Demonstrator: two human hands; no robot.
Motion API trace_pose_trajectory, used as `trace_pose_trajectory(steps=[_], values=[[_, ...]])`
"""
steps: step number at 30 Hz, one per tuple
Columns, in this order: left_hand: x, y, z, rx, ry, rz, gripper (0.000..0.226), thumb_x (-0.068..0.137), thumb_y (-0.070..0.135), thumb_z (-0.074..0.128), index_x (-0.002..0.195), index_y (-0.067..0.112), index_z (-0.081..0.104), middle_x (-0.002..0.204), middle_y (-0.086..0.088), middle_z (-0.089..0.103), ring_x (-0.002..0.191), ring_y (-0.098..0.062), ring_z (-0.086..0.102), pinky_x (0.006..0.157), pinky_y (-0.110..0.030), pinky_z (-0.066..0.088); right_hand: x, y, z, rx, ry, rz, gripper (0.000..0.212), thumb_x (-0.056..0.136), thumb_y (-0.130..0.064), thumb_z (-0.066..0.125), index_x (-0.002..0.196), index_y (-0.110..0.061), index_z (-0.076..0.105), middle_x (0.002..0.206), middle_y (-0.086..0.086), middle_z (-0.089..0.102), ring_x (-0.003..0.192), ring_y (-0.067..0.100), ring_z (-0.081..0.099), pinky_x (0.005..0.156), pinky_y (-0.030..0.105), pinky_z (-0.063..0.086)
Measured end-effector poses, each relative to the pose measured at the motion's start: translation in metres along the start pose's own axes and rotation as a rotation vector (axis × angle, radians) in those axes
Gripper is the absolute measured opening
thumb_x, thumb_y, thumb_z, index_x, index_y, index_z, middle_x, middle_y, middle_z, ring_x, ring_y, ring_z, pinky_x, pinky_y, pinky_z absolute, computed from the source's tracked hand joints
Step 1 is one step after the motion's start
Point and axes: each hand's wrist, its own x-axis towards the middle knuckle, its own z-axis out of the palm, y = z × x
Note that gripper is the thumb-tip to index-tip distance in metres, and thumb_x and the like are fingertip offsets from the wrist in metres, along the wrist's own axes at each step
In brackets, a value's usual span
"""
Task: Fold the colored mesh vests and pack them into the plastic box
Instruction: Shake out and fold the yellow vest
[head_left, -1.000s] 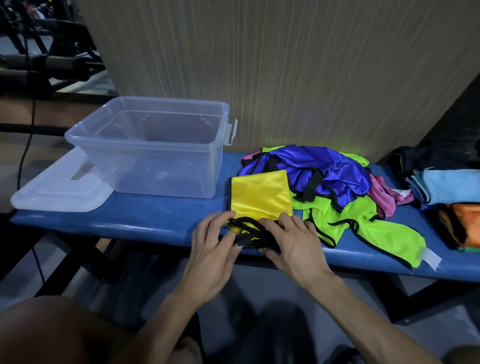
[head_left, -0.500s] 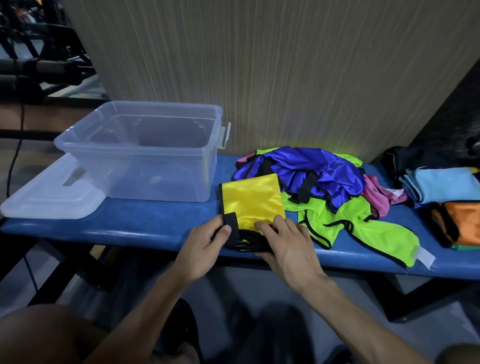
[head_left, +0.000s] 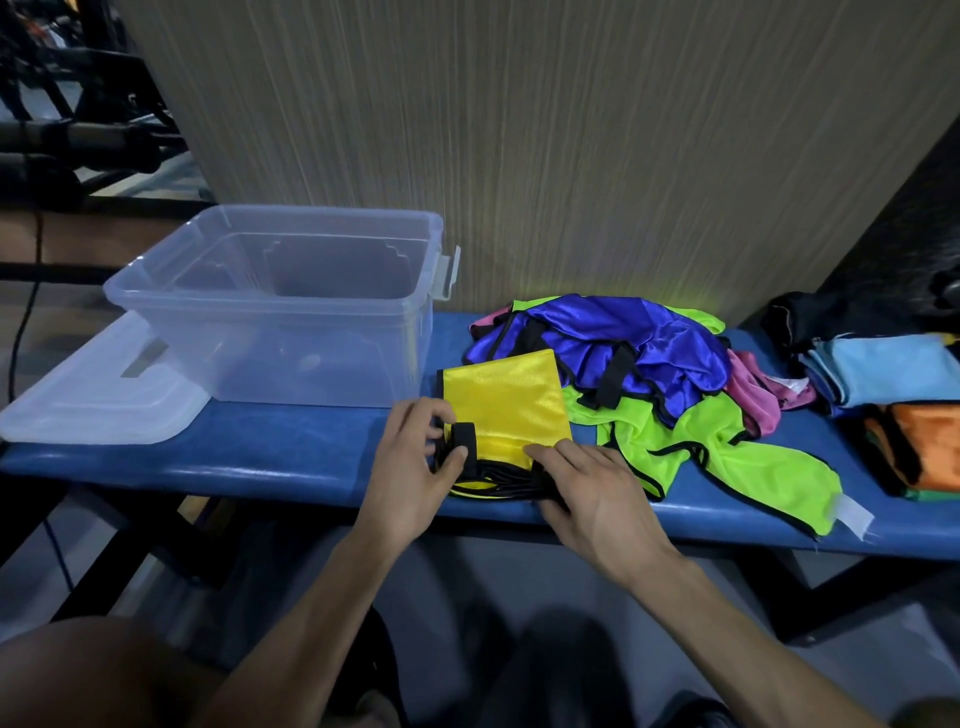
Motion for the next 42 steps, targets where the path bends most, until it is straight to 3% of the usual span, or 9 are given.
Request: trace_pose_trajectory(steps=[5, 10, 14, 22, 26, 30, 32, 38, 42], values=[[0.005, -0.012, -0.001, 0.016, -0.042, 0.038, 0.004, 0.091, 0.022, 0.076, 0.094, 0.025, 0.078, 0.111, 0.013, 0.059, 0.107, -0.008, 0.062, 0.096, -0.036, 0.055, 0.002, 0.003, -0.002, 0.052, -0.011, 0.004, 0.051, 0.075, -0.029, 0.052, 0.125, -0.021, 0.061, 0.095, -0.003, 0.062, 0.083, 0.026, 0.064, 0.075, 0.038, 0.052], [-0.003, -0.025, -0.023, 0.148, -0.344, 0.117, 0.053, 0.089, 0.065, 0.062, 0.130, 0.032, 0.065, 0.140, 0.021, 0.046, 0.135, 0.000, 0.041, 0.114, -0.023, 0.033, 0.002, 0.005, -0.001, 0.118, -0.033, 0.022, 0.051, 0.073, -0.027, 0.048, 0.123, -0.023, 0.060, 0.098, -0.003, 0.062, 0.084, 0.027, 0.062, 0.073, 0.040, 0.052], [-0.007, -0.038, -0.026, 0.237, -0.396, 0.233, 0.055, 0.094, 0.049, 0.068, 0.144, 0.030, 0.053, 0.155, 0.019, 0.030, 0.142, -0.011, 0.032, 0.117, -0.033, 0.033, 0.003, 0.007, 0.000, 0.202, -0.038, 0.065, 0.050, 0.075, -0.024, 0.047, 0.123, -0.024, 0.060, 0.108, -0.006, 0.063, 0.093, 0.023, 0.062, 0.080, 0.041, 0.051], [-0.004, -0.031, -0.022, 0.400, -0.250, 0.397, 0.035, 0.104, 0.045, 0.050, 0.109, 0.014, 0.067, 0.157, 0.016, 0.035, 0.138, -0.019, 0.032, 0.113, -0.039, 0.031, 0.009, 0.015, -0.022, 0.457, -0.187, 0.201, 0.041, 0.087, -0.017, 0.063, 0.126, -0.029, 0.058, 0.121, -0.014, 0.067, 0.093, 0.010, 0.061, 0.090, 0.031, 0.045], [-0.004, -0.033, -0.021, 0.231, -0.283, 0.234, 0.051, 0.105, 0.056, 0.038, 0.108, 0.014, 0.067, 0.126, 0.019, 0.058, 0.130, -0.013, 0.039, 0.111, -0.035, 0.034, 0.008, 0.021, -0.031, 0.783, -0.333, 0.317, 0.034, 0.084, -0.035, 0.063, 0.116, -0.040, 0.057, 0.114, -0.021, 0.068, 0.100, 0.022, 0.066, 0.093, 0.041, 0.053], [-0.004, -0.029, -0.011, 0.192, -0.187, 0.082, 0.047, 0.104, 0.060, 0.028, 0.078, 0.025, 0.047, 0.083, 0.014, 0.049, 0.094, -0.012, 0.046, 0.089, -0.040, 0.041, 0.018, 0.024, -0.033, 0.924, -0.328, 0.363, 0.025, 0.094, -0.034, 0.067, 0.117, -0.027, 0.061, 0.083, -0.002, 0.056, 0.076, 0.011, 0.051, 0.071, 0.028, 0.043], [0.001, -0.020, -0.006, 0.190, -0.136, -0.012, 0.055, 0.100, 0.064, 0.025, 0.070, 0.021, 0.041, 0.072, 0.007, 0.046, 0.085, -0.016, 0.045, 0.083, -0.042, 0.040, 0.025, 0.025, -0.031, 0.929, -0.283, 0.395, 0.014, 0.101, -0.021, 0.064, 0.115, -0.020, 0.062, 0.067, -0.012, 0.047, 0.063, 0.004, 0.042, 0.060, 0.018, 0.035], [0.027, 0.005, 0.000, 0.333, -0.232, -0.232, 0.051, 0.108, 0.048, 0.028, 0.066, 0.020, 0.033, 0.062, -0.001, 0.043, 0.081, -0.034, 0.048, 0.088, -0.045, 0.040, 0.048, 0.026, -0.020, 0.803, -0.189, 0.543, 0.009, 0.103, -0.027, 0.057, 0.110, -0.024, 0.062, 0.065, -0.005, 0.041, 0.053, 0.004, 0.037, 0.051, 0.019, 0.032], [0.042, 0.010, 0.002, 0.388, -0.266, -0.293, 0.054, 0.109, 0.048, 0.027, 0.064, 0.018, 0.034, 0.076, -0.015, 0.057, 0.093, -0.041, 0.057, 0.088, -0.047, 0.043, 0.060, 0.019, -0.018, 0.736, -0.164, 0.577, 0.013, 0.107, -0.030, 0.049, 0.111, -0.024, 0.059, 0.075, 0.004, 0.054, 0.064, 0.013, 0.046, 0.055, 0.023, 0.038]])
